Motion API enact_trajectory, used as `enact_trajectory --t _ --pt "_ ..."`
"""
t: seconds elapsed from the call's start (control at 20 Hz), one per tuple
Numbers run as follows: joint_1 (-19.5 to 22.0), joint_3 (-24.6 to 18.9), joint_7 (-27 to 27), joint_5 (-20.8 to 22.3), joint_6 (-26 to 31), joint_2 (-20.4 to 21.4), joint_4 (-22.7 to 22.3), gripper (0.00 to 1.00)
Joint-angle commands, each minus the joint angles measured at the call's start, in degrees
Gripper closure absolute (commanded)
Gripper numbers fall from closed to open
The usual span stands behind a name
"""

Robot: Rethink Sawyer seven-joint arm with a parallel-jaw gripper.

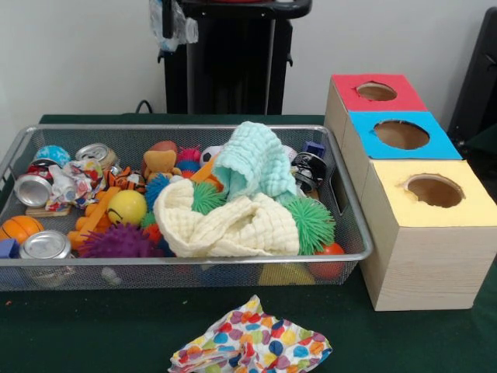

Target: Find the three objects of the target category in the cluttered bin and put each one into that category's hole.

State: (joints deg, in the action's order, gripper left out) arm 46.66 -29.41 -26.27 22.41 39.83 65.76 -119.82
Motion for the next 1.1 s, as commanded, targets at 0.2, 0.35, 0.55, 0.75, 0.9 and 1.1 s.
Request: enact_trajectory --t 0.2,0.35,0.55,0.75,0.9,1.1 --pt "-12.25 11.69 -28.9 -1.55 -13.7 -7.7 -6.1 1.0" --pt "-17.21 15.29 -34.04 -4.92 -18.54 -10.45 -6.99 1.0" --pt "-23.67 19.29 -38.66 -7.72 -21.43 -12.36 -6.99 1.0" --pt "-29.11 22.16 -41.51 -9.47 -19.83 -12.36 -5.17 1.0" --pt "-30.78 22.88 -42.51 -10.87 -17.4 -10.87 -4.23 1.0" --pt "-27.54 23.05 -40.28 -11.32 -14.89 -8.88 -3.48 1.0"
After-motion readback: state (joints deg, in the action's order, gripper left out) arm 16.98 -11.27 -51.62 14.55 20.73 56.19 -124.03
